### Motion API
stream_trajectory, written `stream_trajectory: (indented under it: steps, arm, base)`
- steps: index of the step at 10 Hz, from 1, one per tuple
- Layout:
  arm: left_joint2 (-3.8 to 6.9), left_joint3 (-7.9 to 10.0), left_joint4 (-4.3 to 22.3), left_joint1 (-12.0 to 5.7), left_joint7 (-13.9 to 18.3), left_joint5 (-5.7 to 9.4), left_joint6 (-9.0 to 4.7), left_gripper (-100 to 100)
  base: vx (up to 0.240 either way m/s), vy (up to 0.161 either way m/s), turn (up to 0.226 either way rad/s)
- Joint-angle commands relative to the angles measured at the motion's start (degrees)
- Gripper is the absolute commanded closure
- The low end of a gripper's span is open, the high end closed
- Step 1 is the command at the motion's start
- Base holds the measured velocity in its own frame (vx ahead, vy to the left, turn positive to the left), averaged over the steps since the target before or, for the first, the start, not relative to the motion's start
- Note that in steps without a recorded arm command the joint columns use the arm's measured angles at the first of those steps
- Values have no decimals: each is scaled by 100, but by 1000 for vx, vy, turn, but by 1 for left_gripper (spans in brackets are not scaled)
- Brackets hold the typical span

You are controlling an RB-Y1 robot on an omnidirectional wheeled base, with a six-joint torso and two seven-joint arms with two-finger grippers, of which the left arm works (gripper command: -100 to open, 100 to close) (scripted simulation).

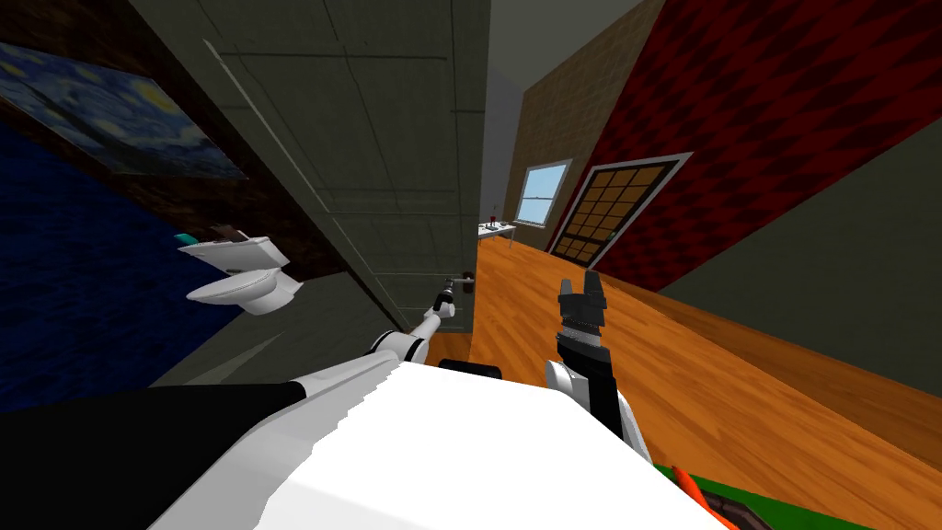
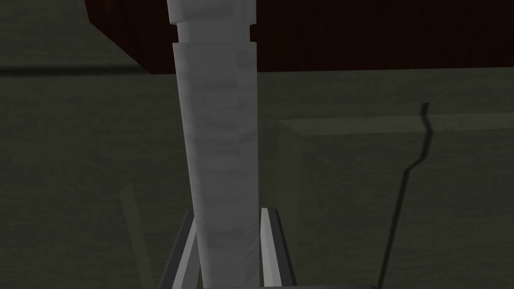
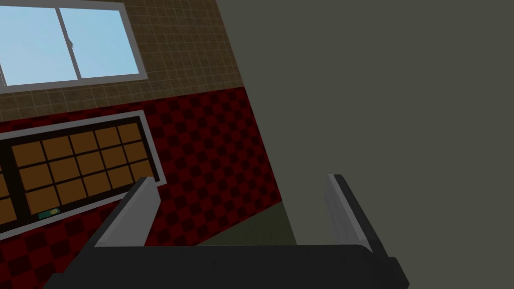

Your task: Push the door open

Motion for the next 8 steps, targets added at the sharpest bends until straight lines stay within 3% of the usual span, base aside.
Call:
stream_trajectory:
  steps: [1, 2, 3, 4, 8]
  arm:
    - [148, 82, 286, -205, 32, 31, -232, 100]
    - [148, 82, 203, -205, 32, 31, -232, 100]
    - [148, 82, 306, -205, 32, 31, -232, 100]
    - [233, 119, 309, -209, -4, 50, -241, 100]
    - [252, 130, 309, -210, -15, 55, -244, 100]
  base:
    - [46, 25, 35]
    - [7, 11, -4]
    - [-5, 8, -2]
    - [60, 48, 49]
    - [62, 24, 7]
